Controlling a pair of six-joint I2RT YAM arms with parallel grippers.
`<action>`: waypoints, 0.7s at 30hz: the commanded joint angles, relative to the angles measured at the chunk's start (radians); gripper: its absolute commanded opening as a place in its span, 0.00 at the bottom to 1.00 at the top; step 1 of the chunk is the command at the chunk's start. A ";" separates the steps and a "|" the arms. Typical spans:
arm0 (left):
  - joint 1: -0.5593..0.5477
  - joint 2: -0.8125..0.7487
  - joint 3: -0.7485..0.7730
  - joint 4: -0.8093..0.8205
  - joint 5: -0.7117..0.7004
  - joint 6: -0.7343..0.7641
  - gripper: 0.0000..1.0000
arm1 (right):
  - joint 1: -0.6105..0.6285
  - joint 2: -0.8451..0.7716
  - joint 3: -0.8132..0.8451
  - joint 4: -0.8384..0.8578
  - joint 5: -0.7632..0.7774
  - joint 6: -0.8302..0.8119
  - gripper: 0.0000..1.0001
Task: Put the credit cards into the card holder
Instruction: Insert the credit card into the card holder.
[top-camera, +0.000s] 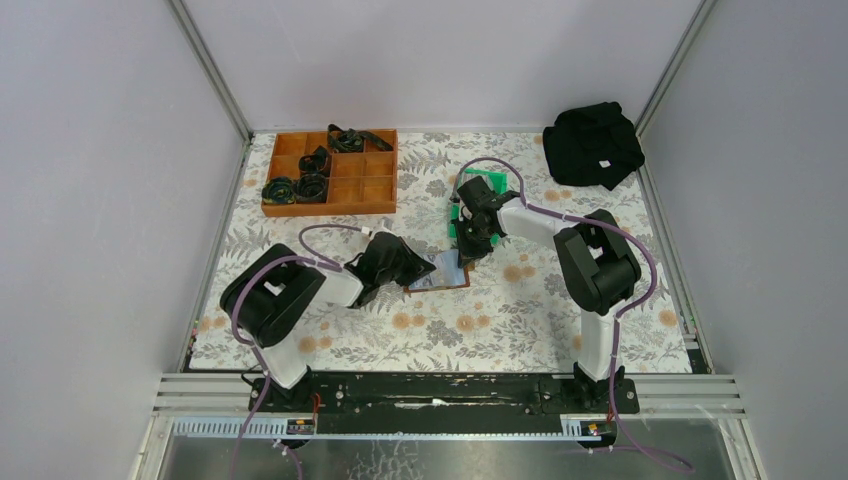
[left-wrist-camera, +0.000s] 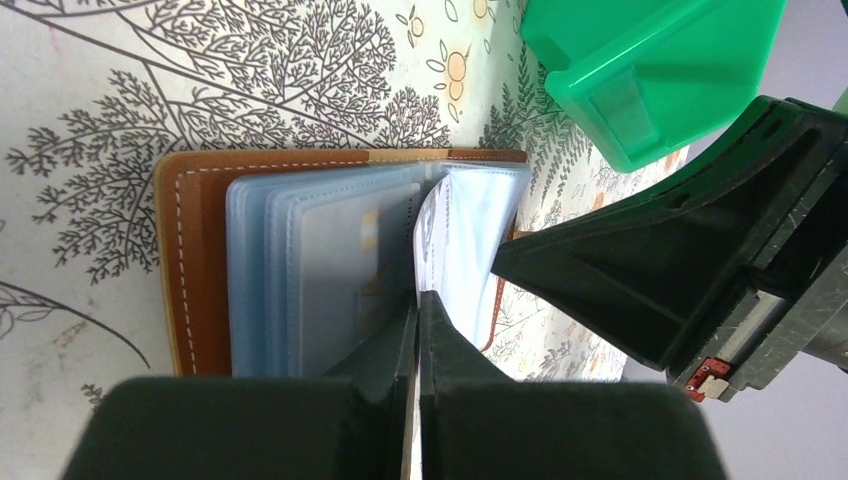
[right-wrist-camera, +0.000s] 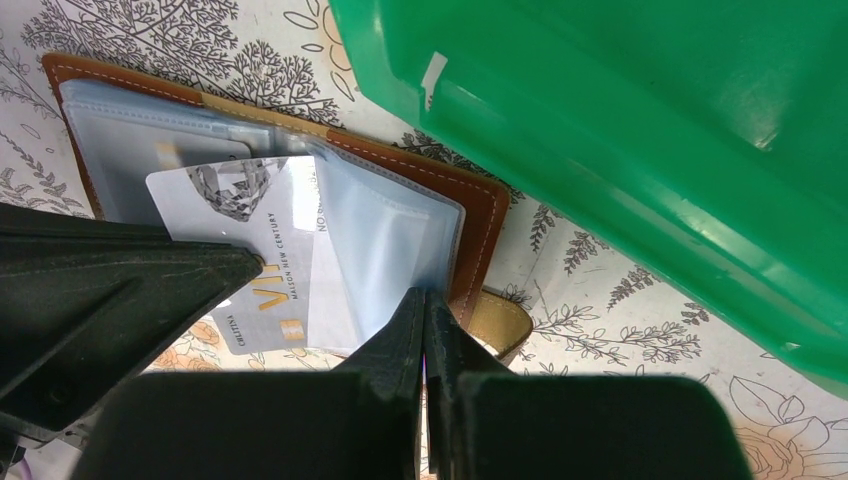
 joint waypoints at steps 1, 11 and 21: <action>-0.031 -0.002 -0.040 -0.230 -0.077 0.069 0.00 | 0.004 0.041 -0.054 -0.059 0.106 -0.016 0.02; -0.031 -0.053 -0.002 -0.321 -0.072 0.176 0.00 | 0.000 0.036 -0.059 -0.055 0.110 -0.014 0.02; -0.031 0.014 0.019 -0.265 0.049 0.225 0.00 | -0.001 0.037 -0.062 -0.052 0.106 -0.010 0.02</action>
